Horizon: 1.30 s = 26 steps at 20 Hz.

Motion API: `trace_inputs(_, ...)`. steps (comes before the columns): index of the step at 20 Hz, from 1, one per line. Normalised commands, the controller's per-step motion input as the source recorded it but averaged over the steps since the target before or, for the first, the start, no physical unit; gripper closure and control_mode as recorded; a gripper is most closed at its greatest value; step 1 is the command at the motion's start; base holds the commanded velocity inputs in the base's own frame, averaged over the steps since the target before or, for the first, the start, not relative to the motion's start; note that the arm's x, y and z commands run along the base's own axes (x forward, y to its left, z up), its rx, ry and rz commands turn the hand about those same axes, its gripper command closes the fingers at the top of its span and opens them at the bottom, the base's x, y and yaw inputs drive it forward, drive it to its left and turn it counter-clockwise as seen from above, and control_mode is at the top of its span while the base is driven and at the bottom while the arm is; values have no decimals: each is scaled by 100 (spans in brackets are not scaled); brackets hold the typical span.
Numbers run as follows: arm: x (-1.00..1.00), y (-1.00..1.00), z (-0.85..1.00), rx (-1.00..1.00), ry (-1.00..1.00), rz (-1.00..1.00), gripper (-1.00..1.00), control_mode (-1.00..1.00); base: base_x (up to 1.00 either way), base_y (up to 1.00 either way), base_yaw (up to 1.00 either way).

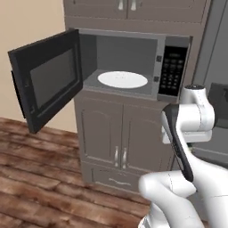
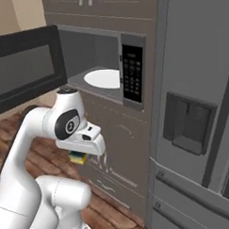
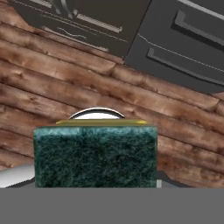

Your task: Place the sponge inside the microwave to prepare for sanitizing.

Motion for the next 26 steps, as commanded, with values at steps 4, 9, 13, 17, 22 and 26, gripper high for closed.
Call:
trace_inputs(4,0,0,0,0,0,0,100,100,43,63,-22)
trace_inputs(9,0,0,0,0,0,0,100,100,37,58,-7)
trace_inputs(13,0,0,0,0,0,0,100,100,48,26,0)
trace_inputs(17,0,0,0,0,0,0,100,100,58,0,0)
trace_inputs(22,0,0,0,0,0,0,100,100,50,0,0)
trace_inputs(26,0,0,0,0,0,0,100,100,34,2,-2)
